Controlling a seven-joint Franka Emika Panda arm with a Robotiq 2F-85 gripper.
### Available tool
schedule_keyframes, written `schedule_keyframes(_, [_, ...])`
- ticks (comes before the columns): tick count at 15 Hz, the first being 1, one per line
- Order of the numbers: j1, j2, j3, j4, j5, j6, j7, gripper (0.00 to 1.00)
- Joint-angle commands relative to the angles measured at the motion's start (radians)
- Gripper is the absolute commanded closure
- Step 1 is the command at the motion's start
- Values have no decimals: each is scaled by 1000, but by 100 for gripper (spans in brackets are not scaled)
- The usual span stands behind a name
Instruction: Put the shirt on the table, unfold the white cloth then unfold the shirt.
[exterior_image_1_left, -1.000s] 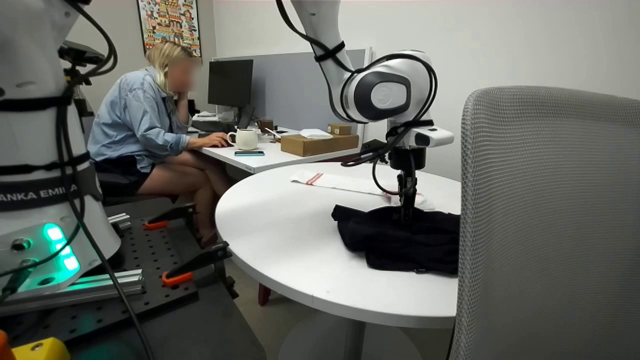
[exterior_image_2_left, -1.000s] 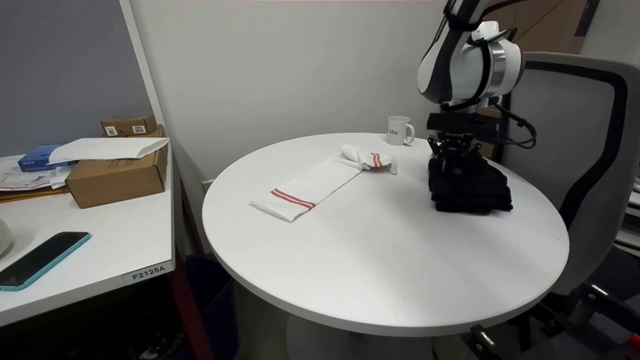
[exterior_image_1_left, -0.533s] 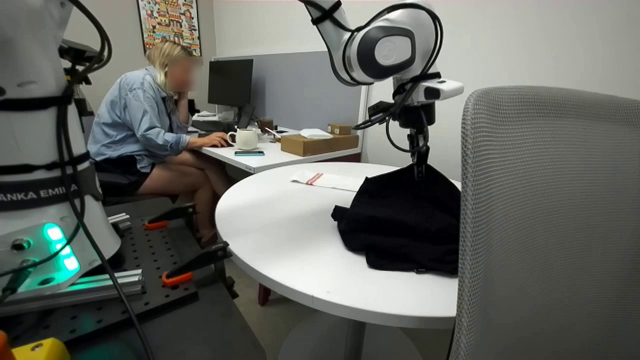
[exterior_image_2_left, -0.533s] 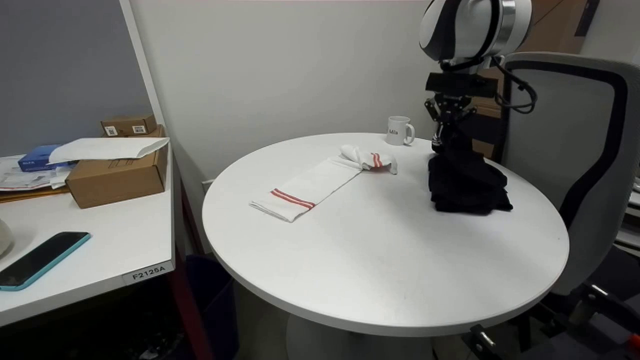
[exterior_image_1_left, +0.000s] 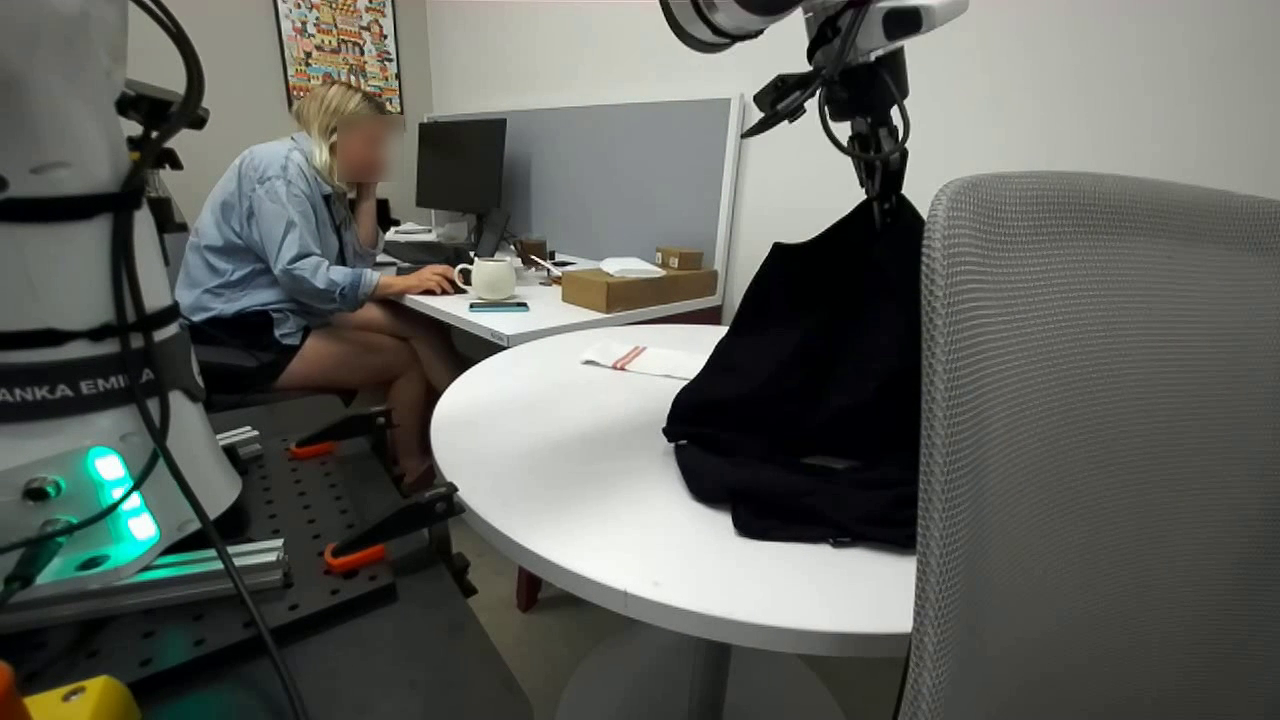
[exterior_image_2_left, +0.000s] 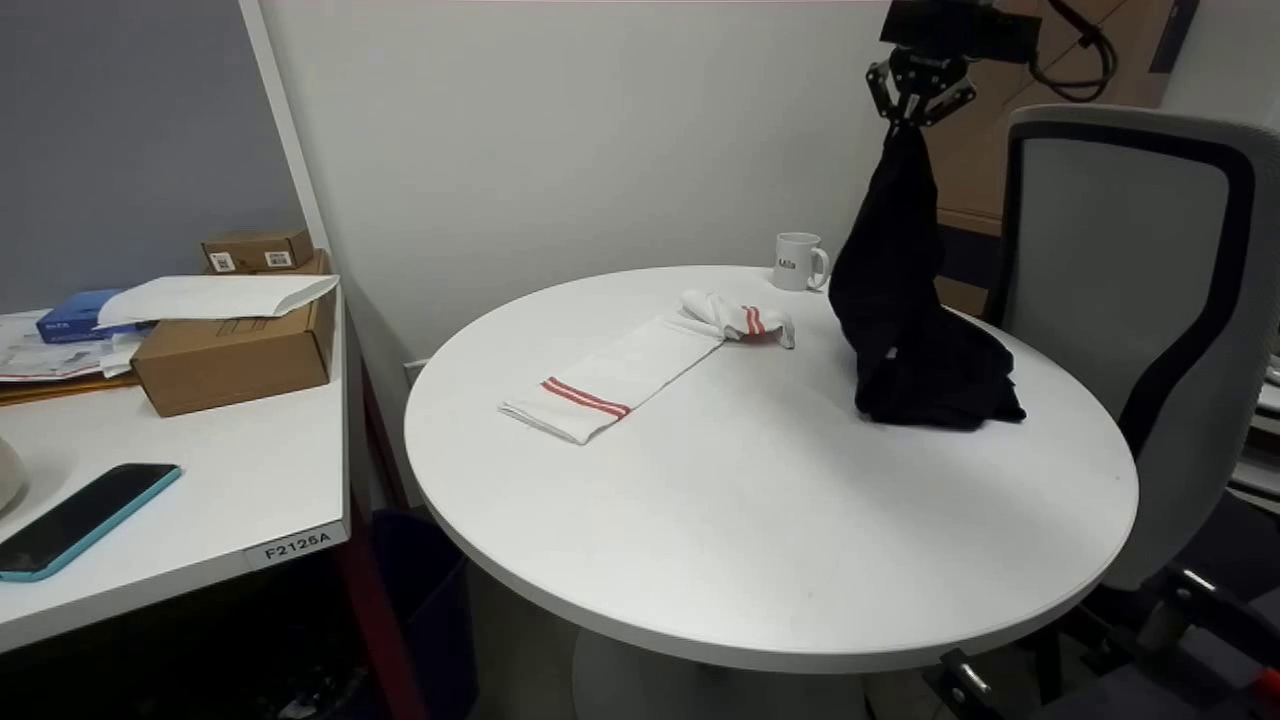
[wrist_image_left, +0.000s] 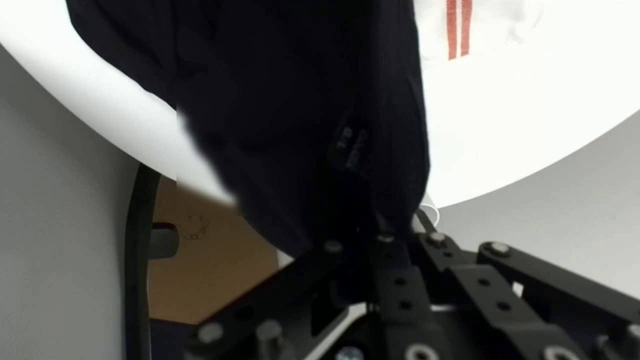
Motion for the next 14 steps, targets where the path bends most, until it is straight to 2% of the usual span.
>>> schedule_keyframes(1, [-45,-76,53,7,26,-66,-113,99])
schedule_keyframes(4, [-77,-110,100,32,95,-162,-266,99])
schedule_keyframes(7, [-92,-139,119,68,141,-266,-393,99])
schedule_keyframes(14, [-81,-214,125,138,118,-376,-517,99])
